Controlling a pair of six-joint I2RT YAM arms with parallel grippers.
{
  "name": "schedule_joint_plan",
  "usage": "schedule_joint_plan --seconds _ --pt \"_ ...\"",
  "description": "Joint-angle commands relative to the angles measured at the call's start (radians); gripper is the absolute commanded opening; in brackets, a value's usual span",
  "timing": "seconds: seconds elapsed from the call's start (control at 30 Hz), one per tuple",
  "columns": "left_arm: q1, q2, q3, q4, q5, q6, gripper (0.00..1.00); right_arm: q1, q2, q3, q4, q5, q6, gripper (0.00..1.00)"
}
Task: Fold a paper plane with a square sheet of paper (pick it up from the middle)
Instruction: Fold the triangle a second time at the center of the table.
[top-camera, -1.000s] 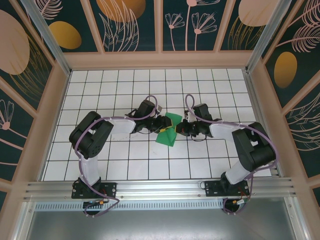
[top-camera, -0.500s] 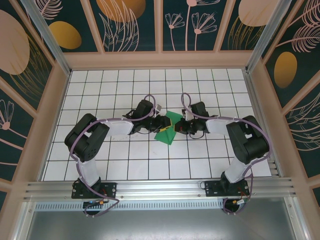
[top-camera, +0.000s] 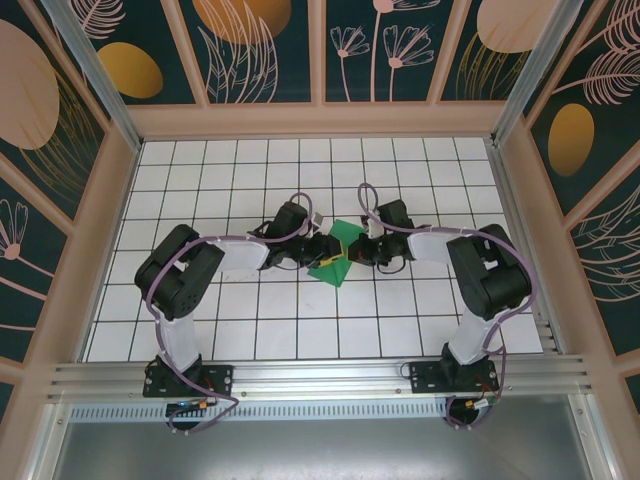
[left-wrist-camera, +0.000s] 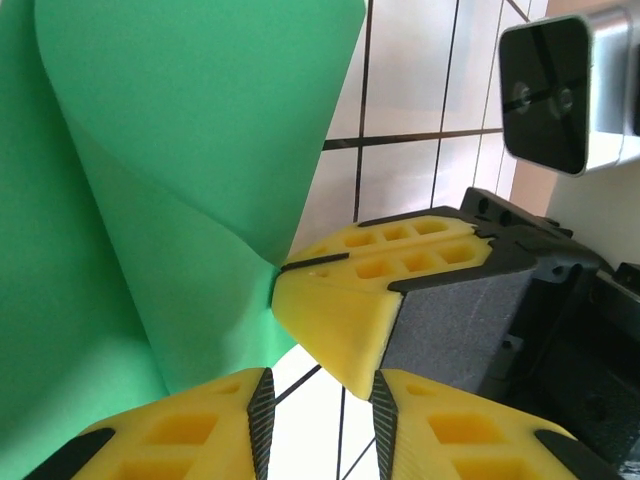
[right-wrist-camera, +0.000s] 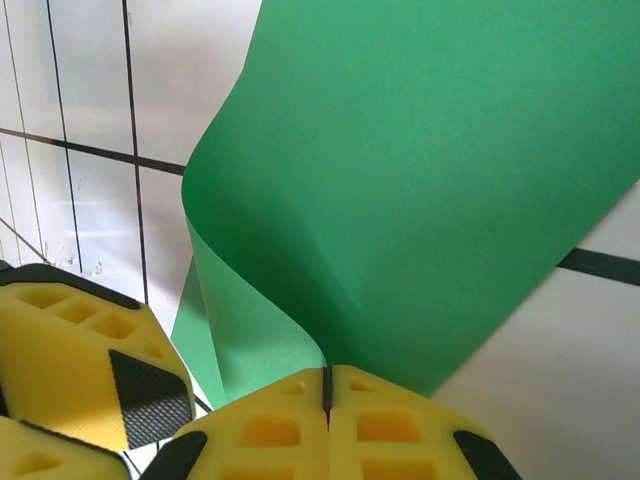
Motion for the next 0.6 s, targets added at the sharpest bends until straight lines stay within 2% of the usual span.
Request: schedule_joint_plan --seconds 0.0,0.57 --pt "-0.004 0.024 0.015 0.033 0.026 -0.018 0.35 -0.005 0.019 0.039 -0.03 0.014 -0.034 0.04" --pt "-0.003 0.062 0.045 0.018 0.012 -0.013 0.35 -0.005 0.073 0.082 -0.056 0.04 -0.049 0.05"
